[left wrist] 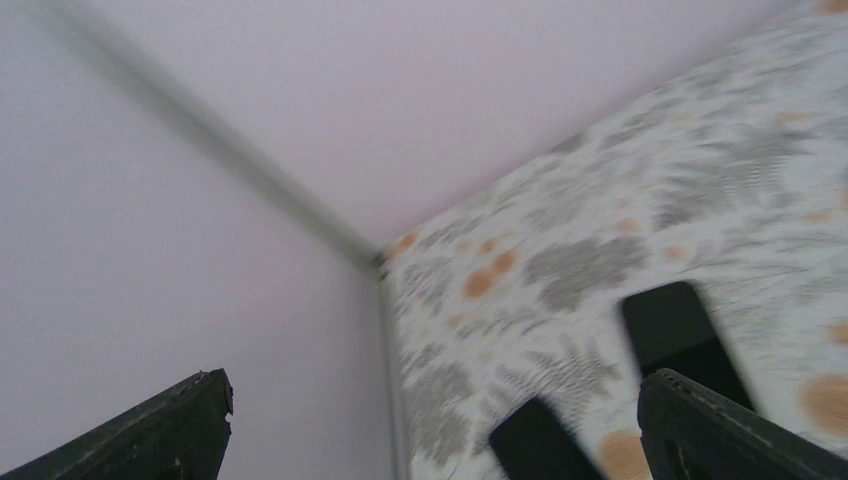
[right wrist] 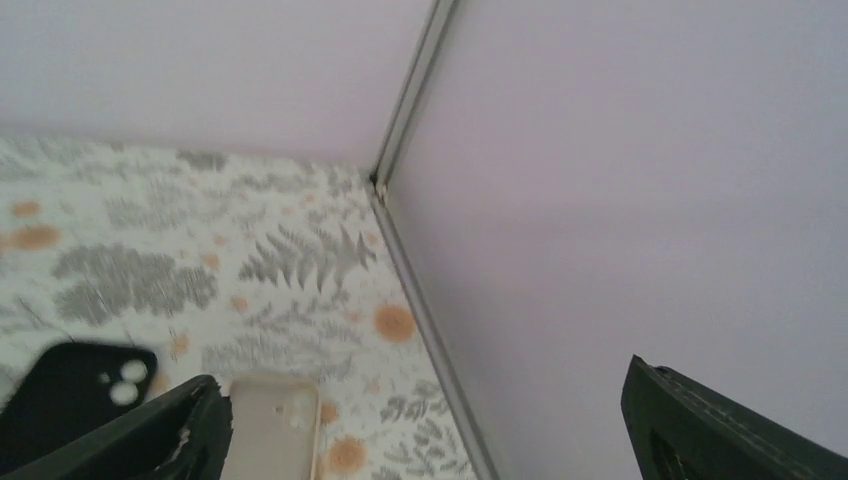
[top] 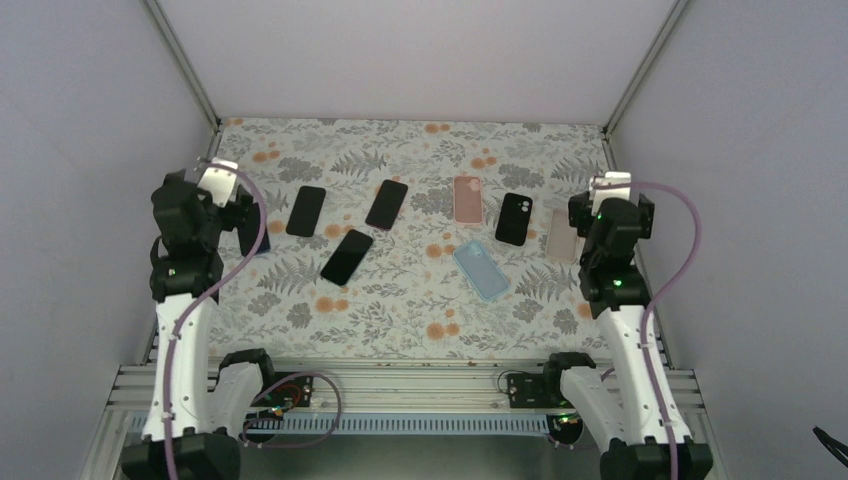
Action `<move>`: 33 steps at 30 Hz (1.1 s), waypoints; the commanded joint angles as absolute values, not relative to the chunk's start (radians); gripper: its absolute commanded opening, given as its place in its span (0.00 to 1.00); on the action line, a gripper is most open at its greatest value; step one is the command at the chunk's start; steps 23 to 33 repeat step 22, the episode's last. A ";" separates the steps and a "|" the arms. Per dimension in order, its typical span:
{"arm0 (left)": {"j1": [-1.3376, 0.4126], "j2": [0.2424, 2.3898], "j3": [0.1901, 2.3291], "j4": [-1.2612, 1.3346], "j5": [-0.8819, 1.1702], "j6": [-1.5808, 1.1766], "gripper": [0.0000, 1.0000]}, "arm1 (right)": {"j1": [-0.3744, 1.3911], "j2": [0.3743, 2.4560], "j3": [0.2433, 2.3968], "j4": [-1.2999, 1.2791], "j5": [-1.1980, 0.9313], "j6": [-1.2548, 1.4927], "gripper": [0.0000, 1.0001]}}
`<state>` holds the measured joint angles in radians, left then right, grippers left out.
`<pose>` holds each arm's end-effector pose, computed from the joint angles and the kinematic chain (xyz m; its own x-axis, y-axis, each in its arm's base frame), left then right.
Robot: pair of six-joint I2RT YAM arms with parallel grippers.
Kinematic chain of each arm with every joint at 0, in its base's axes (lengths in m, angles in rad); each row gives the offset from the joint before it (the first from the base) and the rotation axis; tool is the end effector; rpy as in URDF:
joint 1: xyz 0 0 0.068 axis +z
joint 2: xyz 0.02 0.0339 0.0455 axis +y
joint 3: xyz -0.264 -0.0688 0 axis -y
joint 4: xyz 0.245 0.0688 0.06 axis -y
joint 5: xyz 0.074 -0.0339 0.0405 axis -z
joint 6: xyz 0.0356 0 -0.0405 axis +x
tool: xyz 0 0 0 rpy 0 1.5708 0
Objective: Take the phone out of the phone case
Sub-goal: Reset both arms
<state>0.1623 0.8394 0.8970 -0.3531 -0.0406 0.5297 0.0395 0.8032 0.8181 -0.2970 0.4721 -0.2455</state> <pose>0.1869 0.0321 0.3521 -0.3490 0.4544 -0.8196 -0.0272 0.8693 0.4936 0.1828 -0.0090 0.3377 -0.3673 -0.2311 -0.9009 0.3216 0.8773 -0.3562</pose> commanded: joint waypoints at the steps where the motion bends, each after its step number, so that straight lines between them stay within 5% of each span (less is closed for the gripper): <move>1: 0.264 0.732 0.707 -0.203 -0.064 0.395 1.00 | 0.002 0.801 0.607 0.008 0.459 -0.244 1.00; 10: 0.321 0.625 0.618 -0.278 0.169 0.358 1.00 | 0.002 0.974 0.643 -0.088 0.429 -0.118 1.00; 19: 0.360 0.666 0.629 -0.326 0.276 0.374 1.00 | 0.003 0.812 0.586 -0.129 0.175 -0.222 0.98; 33: 0.417 0.663 0.632 -0.346 0.349 0.389 1.00 | 0.003 0.809 0.585 -0.112 0.206 -0.203 1.00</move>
